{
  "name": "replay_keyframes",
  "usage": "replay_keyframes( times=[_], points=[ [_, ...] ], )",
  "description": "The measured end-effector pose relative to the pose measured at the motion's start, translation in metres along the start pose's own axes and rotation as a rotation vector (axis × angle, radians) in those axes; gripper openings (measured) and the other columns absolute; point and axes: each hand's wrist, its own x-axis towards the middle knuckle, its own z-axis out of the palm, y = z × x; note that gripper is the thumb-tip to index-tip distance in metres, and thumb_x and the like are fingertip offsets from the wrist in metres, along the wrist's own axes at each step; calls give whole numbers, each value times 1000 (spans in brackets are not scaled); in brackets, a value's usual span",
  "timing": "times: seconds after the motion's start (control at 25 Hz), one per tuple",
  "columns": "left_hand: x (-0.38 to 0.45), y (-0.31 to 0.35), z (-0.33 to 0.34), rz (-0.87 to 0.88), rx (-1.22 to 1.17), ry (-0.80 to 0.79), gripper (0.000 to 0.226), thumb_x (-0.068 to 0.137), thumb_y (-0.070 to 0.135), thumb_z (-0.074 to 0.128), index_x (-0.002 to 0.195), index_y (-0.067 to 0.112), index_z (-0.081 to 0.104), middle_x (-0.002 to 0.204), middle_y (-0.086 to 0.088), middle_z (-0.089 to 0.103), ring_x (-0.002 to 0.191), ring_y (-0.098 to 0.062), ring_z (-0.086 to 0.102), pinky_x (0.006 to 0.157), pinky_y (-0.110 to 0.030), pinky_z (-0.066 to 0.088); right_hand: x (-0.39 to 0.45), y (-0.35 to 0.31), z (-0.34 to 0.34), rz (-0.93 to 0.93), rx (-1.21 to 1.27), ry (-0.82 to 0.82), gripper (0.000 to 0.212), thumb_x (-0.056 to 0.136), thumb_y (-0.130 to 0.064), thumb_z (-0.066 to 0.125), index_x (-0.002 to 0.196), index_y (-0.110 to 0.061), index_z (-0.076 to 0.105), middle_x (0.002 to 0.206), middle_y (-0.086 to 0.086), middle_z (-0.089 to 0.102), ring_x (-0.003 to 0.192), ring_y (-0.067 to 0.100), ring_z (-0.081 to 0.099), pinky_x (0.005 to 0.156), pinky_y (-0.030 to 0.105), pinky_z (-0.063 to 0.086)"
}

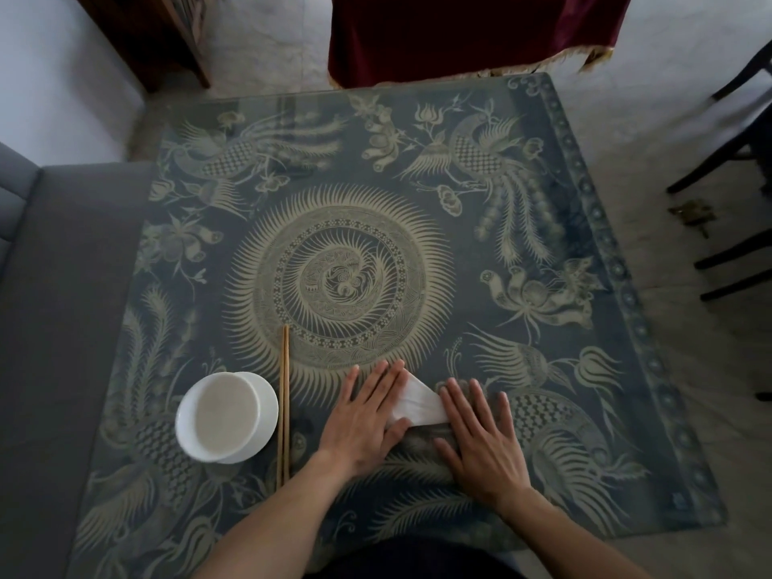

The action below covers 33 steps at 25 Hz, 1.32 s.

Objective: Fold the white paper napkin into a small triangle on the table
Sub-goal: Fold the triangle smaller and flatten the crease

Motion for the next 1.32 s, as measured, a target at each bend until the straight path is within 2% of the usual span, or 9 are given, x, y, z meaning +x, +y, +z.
replay_keyframes(
  times=[0.16,0.32,0.52,0.68,0.88,1.04,1.32],
  points=[
    [0,0,1,2,-2,2,69,103,55,11,157,15,-4,166,1,-9,151,-18,-10,118,-55,0,-26,20,-1,51,-25,-17,72,96,-59,32,155,-20,19,163,-2,17,150,28,6,115,62,14],
    [-1,-1,-1,11,-30,38,70,103,57,14,157,17,-7,165,2,-13,151,-18,-12,118,-53,-5,-25,17,-5,47,20,33,73,99,-55,29,155,-10,15,163,7,14,150,25,3,117,51,10],
    [-14,-2,-4,20,-83,88,72,103,58,19,158,16,0,166,-2,-1,152,-18,-3,119,-50,-2,23,-18,-21,-137,43,78,66,100,-42,33,154,-7,18,162,11,13,150,24,6,118,46,9],
    [-30,6,8,-29,-52,57,70,104,53,27,158,15,3,166,0,-1,152,-17,-3,117,-49,5,45,-37,-15,-281,-38,0,68,99,-46,31,154,-7,19,161,10,13,149,26,11,115,45,10],
    [-34,4,6,-62,-18,6,68,104,53,23,158,18,-1,165,5,-7,151,-14,-10,118,-50,0,48,-31,-6,-272,-50,-33,72,98,-52,32,153,-7,23,161,10,16,148,26,14,115,47,13],
    [-56,-1,10,-99,3,17,66,103,51,29,157,16,13,165,0,8,151,-19,3,117,-51,6,48,-29,-3,-274,-31,-36,72,99,-52,28,154,-6,19,162,9,15,149,25,10,116,48,12],
    [-87,-4,11,-178,20,-7,63,105,52,21,157,18,15,165,3,8,151,-20,5,116,-52,7,47,-28,-2,-263,-16,-61,72,101,-55,23,155,-9,12,163,6,9,150,23,7,117,47,10]
  ],
)
